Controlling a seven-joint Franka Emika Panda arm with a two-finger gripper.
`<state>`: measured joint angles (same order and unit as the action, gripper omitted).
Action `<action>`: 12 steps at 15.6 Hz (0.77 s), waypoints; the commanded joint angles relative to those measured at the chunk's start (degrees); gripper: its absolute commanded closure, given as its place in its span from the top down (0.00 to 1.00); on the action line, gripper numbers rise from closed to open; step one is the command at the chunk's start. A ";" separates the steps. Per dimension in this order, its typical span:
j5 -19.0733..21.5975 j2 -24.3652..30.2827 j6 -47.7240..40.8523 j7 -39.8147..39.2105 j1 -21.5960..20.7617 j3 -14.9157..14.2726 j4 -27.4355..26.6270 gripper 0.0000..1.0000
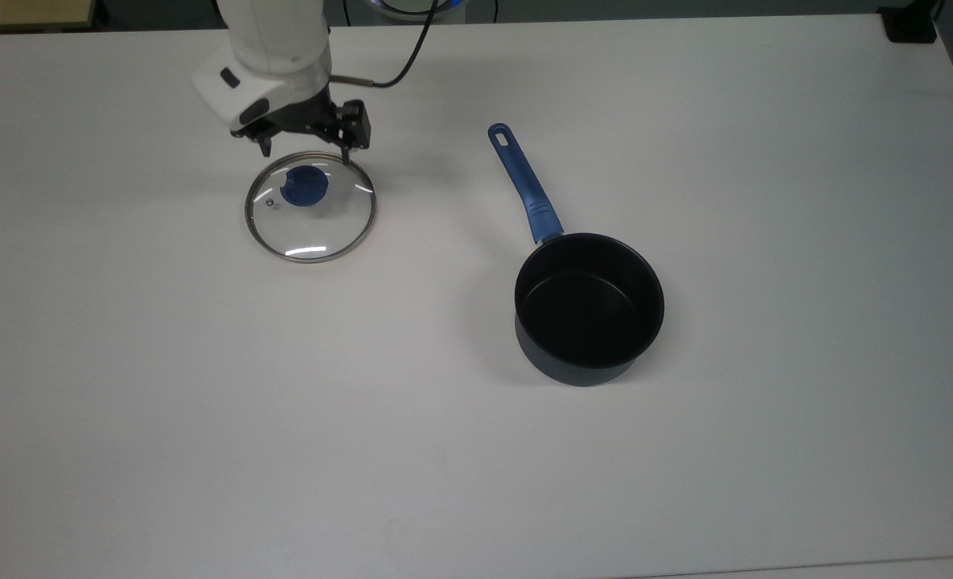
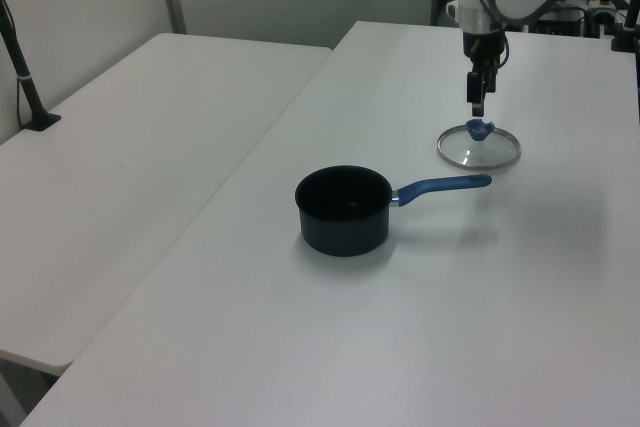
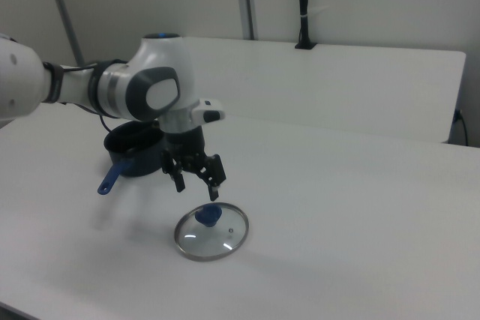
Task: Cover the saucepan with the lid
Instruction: 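Lower the open gripper onto the glass lid's blue knob and close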
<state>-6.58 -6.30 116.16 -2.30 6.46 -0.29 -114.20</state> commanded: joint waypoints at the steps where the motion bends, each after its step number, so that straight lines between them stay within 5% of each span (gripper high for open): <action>1: -0.01 -2.04 1.88 2.55 1.63 -0.06 -0.50 1.00; 9: -0.54 -6.88 5.91 6.85 1.72 -0.06 -0.32 1.00; 10: -0.71 -6.97 6.36 8.17 1.54 -0.06 -0.32 0.95; 12: -0.71 -7.06 6.36 8.71 1.54 0.03 -0.32 0.68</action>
<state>-6.57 -13.47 121.31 3.77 8.35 -0.29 -114.23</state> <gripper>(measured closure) 0.031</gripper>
